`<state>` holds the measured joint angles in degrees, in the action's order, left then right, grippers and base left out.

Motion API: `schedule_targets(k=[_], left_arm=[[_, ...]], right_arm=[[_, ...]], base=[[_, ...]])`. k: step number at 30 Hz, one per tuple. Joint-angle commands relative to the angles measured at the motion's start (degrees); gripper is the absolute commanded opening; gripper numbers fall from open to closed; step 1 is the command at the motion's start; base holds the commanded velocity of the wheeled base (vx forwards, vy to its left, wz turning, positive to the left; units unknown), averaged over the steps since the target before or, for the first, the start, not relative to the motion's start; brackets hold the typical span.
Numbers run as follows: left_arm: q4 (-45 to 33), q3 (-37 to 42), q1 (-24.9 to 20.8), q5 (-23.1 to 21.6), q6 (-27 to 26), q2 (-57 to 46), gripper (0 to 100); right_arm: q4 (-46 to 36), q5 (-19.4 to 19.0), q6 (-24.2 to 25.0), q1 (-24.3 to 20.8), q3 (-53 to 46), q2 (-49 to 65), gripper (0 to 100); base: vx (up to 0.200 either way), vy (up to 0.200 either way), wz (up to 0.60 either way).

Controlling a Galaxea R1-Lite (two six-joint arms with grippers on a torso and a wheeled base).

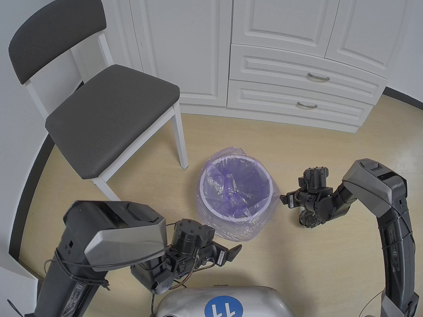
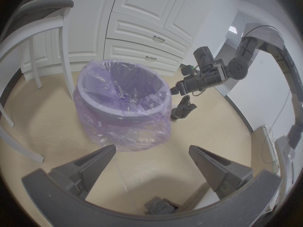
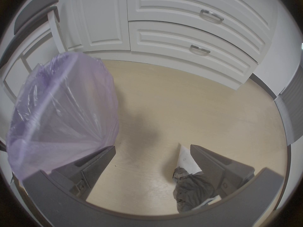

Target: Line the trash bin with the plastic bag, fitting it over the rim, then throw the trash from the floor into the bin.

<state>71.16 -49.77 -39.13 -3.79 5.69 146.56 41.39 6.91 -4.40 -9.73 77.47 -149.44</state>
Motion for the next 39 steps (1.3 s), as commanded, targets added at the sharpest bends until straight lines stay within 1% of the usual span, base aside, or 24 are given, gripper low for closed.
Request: schedule_targets(k=[1, 4, 5, 6, 7, 8, 9, 10, 13, 18, 20, 21, 23, 25, 29, 35, 36, 39], left_arm=[[11.46, 22.44, 1.95, -2.27, -0.33, -14.37, 100], [14.54, 26.48, 7.23, -2.27, -1.47, -15.42, 100], [14.62, 26.57, 7.4, -2.27, -1.47, -15.42, 100], [15.59, 27.1, 9.95, -2.27, -1.65, -15.51, 100], [15.94, 26.83, 11.27, -2.27, -1.65, -15.25, 100], [15.94, 26.83, 11.27, -2.27, -1.65, -15.25, 100], [15.86, 25.43, 13.47, -2.54, -1.65, -14.54, 100], [15.68, 24.64, 14.0, -2.62, -1.65, -14.02, 100], [15.42, 18.66, 16.46, -2.45, -1.56, -9.18, 100], [14.8, 10.75, 17.42, -2.19, -1.39, -2.77, 100], [14.71, 8.82, 17.42, -2.1, -1.39, -1.18, 100], [14.27, 6.8, 17.42, -2.1, -1.39, 0.05, 100], [13.75, 5.65, 17.51, -2.1, -1.39, 0.57, 100], [11.64, 3.72, 17.95, -1.83, -1.3, 1.01, 100], [9.97, 1.61, 18.39, -0.95, -1.3, 1.72, 100], [8.56, -1.2, 19.44, -0.87, -1.39, 3.21, 100], [7.24, -2.52, 19.62, -0.87, -1.39, 3.39, 100], [4.78, -5.86, 19.97, -0.87, -1.3, 4.27, 100]], right_arm=[[0.45, 0.03, -0.43, -0.12, -9.62, 13.65, 100], [1.68, 0.47, -0.43, -0.29, -9.27, 12.69, 100], [1.77, 0.47, -0.43, -0.29, -9.27, 12.6, 100], [2.21, 0.73, -0.43, -0.03, -8.83, 11.81, 100], [2.38, 0.73, -0.43, 0.06, -8.65, 11.63, 100], [2.38, 0.73, -0.43, 0.06, -8.65, 11.63, 100], [2.38, 0.73, -0.35, 0.06, -8.56, 11.54, 100], [2.38, 0.73, -0.35, -0.12, -8.56, 11.46, 100], [2.38, -0.06, -0.17, -0.91, -8.48, 10.23, 100], [2.21, -0.23, 0.36, -2.05, -6.54, 6.09, 100], [2.12, -0.76, 0.71, -2.31, -5.58, 4.69, 100], [1.68, -1.9, 1.41, -2.49, -4.87, 3.63, 100], [1.42, -2.96, 2.29, -2.93, -4.52, 3.11, 100], [1.15, -4.71, 4.49, -3.98, -4.26, 1.88, 100], [0.36, -5.07, 5.28, -4.77, -3.03, 0.03, 100], [-9.22, -5.15, 7.13, -4.6, 1.37, 0.12, 100], [-12.38, -5.15, 7.48, -4.69, 2.95, 0.12, 100], [-15.28, -5.15, 8.71, -4.51, 4.88, -0.23, 100]], base=[[0.0, 0.0, 0.0], [0.0, 0.0, 0.0], [0.0, 0.0, 0.0], [0.0, 0.0, 0.0], [0.0, 0.0, 0.0], [0.0, 0.0, 0.0], [0.0, 0.0, 0.0], [0.0, 0.0, 0.0], [0.0, 0.0, 0.0], [0.0, 0.0, 0.0], [0.0, 0.0, 0.0], [0.0, 0.0, 0.0], [0.0, 0.0, 0.0], [0.0, 0.0, 0.0], [0.0, 0.0, 0.0], [0.0, 0.0, 0.0], [0.0, 0.0, 0.0], [0.0, 0.0, 0.0]])
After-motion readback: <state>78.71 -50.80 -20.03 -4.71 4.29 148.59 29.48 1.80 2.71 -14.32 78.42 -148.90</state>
